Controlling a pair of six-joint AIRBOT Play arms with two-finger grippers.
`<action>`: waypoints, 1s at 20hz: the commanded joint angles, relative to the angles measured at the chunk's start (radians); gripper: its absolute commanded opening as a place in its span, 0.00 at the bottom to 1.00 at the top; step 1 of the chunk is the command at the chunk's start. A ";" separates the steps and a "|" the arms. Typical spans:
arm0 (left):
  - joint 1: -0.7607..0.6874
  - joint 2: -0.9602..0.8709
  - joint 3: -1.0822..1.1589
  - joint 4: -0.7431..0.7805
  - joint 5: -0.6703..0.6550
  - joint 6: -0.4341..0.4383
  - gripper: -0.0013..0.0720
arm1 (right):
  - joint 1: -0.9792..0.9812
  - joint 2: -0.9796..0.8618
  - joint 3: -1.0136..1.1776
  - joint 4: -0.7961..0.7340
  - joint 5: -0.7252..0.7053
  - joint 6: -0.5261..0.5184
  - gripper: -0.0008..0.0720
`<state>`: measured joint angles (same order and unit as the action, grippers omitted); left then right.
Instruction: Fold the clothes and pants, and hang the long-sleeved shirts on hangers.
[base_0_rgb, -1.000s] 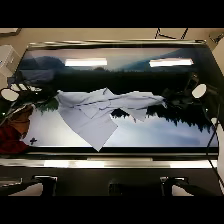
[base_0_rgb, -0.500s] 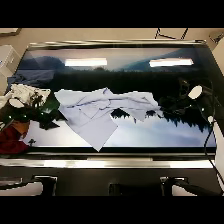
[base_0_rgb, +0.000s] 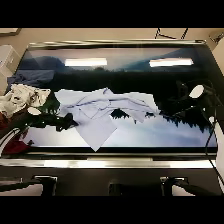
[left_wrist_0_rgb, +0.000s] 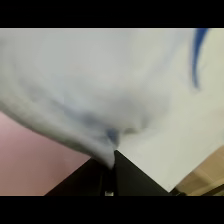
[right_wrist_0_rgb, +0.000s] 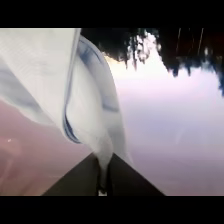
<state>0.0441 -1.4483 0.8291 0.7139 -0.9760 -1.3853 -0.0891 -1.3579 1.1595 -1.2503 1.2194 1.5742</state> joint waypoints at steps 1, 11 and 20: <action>-0.006 0.116 0.136 -0.049 0.021 0.149 0.05 | 0.000 0.074 0.103 -0.040 0.000 -0.062 0.08; 0.212 0.583 1.128 -0.048 0.211 0.152 0.05 | 0.000 0.526 0.756 -0.175 -0.305 -0.120 0.08; 0.212 0.642 1.128 0.104 0.203 0.035 0.05 | 0.000 0.597 0.756 -0.257 -0.114 -0.053 0.08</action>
<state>0.2539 -0.8070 1.9472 0.6933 -0.7425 -1.2724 -0.0891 -0.7578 1.9106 -1.4628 1.0218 1.4906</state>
